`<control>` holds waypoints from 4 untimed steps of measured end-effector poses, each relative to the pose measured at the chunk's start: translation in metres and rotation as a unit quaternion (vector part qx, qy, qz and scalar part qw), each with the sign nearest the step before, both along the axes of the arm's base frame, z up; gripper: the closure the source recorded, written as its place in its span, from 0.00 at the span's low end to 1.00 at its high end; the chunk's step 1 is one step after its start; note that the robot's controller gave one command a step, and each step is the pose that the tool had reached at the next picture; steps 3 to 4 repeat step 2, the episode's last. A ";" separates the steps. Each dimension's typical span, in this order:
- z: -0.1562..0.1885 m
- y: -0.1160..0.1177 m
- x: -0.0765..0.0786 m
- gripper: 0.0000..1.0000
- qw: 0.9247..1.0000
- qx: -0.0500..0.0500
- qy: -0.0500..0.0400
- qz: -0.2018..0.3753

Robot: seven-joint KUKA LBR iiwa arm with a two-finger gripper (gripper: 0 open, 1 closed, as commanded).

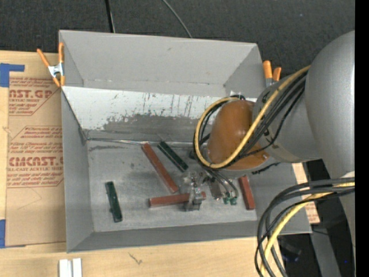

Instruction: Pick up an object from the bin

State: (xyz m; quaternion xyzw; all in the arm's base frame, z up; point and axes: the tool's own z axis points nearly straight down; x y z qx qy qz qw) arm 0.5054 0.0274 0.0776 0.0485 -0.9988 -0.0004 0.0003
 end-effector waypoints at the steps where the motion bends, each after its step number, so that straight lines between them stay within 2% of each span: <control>1: 0.000 0.000 0.000 1.00 1.000 0.000 0.000 0.000; 2: 0.168 0.010 0.036 1.00 1.000 0.000 -0.005 0.015; 4: 0.168 0.010 0.036 1.00 1.000 0.000 -0.005 0.015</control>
Offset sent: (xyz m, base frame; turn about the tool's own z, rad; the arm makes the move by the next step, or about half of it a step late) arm 0.0343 0.0098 0.1656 -0.0284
